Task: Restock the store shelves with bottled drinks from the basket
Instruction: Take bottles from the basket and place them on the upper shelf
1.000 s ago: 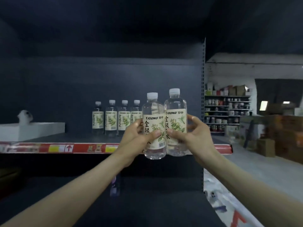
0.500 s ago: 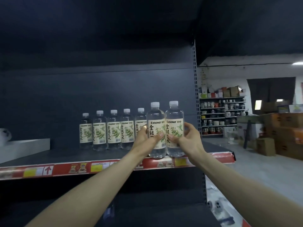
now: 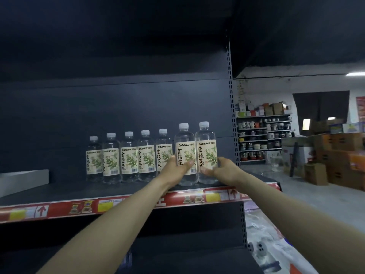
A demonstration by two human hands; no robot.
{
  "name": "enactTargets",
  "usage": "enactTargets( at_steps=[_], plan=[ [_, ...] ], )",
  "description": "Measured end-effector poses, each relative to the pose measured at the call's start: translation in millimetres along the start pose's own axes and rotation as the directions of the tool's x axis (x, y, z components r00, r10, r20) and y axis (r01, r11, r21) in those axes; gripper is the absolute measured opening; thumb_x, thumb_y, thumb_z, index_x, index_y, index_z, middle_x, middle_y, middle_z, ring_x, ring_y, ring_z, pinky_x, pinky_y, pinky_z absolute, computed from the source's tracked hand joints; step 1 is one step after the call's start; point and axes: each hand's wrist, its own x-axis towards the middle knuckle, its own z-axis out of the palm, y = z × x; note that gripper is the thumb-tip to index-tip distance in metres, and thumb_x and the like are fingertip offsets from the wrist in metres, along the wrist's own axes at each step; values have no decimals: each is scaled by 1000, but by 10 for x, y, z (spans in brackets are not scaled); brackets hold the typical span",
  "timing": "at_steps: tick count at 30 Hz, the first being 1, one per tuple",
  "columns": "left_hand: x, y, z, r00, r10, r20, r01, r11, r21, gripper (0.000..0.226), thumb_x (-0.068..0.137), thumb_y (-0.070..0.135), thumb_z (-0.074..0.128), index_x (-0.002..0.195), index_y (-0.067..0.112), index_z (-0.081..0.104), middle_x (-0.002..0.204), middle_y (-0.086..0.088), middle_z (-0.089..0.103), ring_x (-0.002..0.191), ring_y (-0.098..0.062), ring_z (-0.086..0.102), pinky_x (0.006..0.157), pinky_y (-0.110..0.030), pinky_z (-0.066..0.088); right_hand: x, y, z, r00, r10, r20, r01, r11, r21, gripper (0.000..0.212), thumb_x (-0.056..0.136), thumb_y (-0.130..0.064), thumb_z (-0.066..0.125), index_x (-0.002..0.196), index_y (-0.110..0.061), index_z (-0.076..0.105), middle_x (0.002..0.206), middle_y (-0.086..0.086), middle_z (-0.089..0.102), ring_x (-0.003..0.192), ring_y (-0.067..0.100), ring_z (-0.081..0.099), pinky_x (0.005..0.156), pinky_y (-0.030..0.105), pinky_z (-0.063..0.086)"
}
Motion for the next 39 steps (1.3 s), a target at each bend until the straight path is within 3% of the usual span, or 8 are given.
enactTargets(
  at_steps=[2,4,10,15,21,26,33,39],
  plan=[
    [-19,-113,39,997,-13,-71,23,990,140,110,69,69,81,153,18,30,152,-7,47,137,-30,50,116,-48,40,-48,44,-19,997,22,-73,-34,986,-164,53,78,-52,83,114,-19,62,112,-4,72,101,16,68,81,32,55],
    [20,-191,33,991,-53,-121,79,973,216,118,48,72,88,143,25,35,141,-4,55,126,-26,56,110,-51,46,-86,67,-1,987,23,-160,-74,943,-324,62,73,-62,79,112,-19,60,107,-1,69,96,19,66,70,32,53],
    [153,-117,54,981,-160,-114,181,959,217,126,63,47,93,158,6,21,151,-14,47,137,-37,50,115,-51,42,-92,-26,134,982,56,-180,-144,842,-521,67,77,-70,66,115,-17,54,111,6,66,98,29,66,88,45,57],
    [302,-223,23,972,-175,-155,219,913,344,70,62,54,92,104,8,61,106,-7,70,97,-26,68,91,-42,57,7,-35,206,981,76,-176,-168,783,-598,69,86,-71,59,125,-15,48,125,10,62,113,33,61,99,50,51],
    [538,-340,82,987,-58,-150,134,811,569,57,79,60,80,104,10,66,103,-5,69,93,-23,66,90,-39,57,203,11,285,983,90,-161,-175,731,-659,72,91,-71,52,133,-13,43,133,13,58,120,35,57,99,52,49],
    [680,-418,73,992,-32,-124,116,642,758,67,84,76,61,85,9,65,92,-7,65,84,-23,66,79,-34,58,377,50,354,980,127,-151,-197,698,-688,75,94,-69,49,142,-12,36,141,15,54,129,36,53,104,53,46],
    [776,-488,67,987,-51,-151,151,599,786,72,80,83,59,93,13,65,99,-6,66,91,-25,66,70,-32,52,565,50,459,959,240,-152,-277,668,-690,87,95,-72,41,157,-15,18,160,14,36,152,37,23,119,59,26],
    [756,-480,100,979,-20,-202,175,585,792,67,80,82,60,90,15,62,104,-6,66,96,-26,65,72,-33,52,575,64,492,942,277,-190,-326,623,-711,93,92,-77,41,160,-16,21,165,7,30,155,34,17,119,59,17]
  ],
)
